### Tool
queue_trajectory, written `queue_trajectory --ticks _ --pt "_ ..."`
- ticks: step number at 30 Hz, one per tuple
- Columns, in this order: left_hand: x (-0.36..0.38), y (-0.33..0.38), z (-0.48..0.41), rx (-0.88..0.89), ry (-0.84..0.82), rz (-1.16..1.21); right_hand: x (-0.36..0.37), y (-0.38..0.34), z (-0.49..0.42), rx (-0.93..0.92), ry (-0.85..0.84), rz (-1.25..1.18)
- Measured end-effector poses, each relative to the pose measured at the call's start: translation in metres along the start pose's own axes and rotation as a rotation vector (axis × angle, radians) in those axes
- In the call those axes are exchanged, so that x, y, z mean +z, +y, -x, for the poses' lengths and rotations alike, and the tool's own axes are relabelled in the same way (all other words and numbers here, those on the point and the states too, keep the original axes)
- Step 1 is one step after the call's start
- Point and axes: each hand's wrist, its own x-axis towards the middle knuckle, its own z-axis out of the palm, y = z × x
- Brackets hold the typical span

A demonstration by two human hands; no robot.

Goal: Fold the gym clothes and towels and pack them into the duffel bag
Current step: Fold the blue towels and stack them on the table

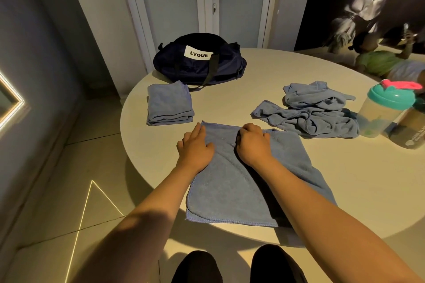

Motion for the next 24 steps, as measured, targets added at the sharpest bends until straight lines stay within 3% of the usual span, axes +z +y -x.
queue_trajectory --ticks 3,8,13,19,24 --pt "0.0 -0.001 -0.001 0.001 0.032 0.006 0.0 0.0 0.004 -0.016 0.048 -0.071" --pt "0.006 -0.012 0.004 0.117 0.211 0.299 0.009 0.003 0.011 -0.02 0.011 -0.059" --pt "0.006 -0.005 0.009 0.126 -0.015 -0.048 0.008 0.001 0.009 -0.01 0.003 -0.056" --pt "0.002 0.0 0.003 0.06 -0.127 -0.143 0.004 -0.002 0.003 -0.001 0.038 -0.011" --pt "0.001 -0.004 0.001 0.044 -0.084 -0.147 -0.001 -0.007 0.0 0.051 -0.201 0.005"
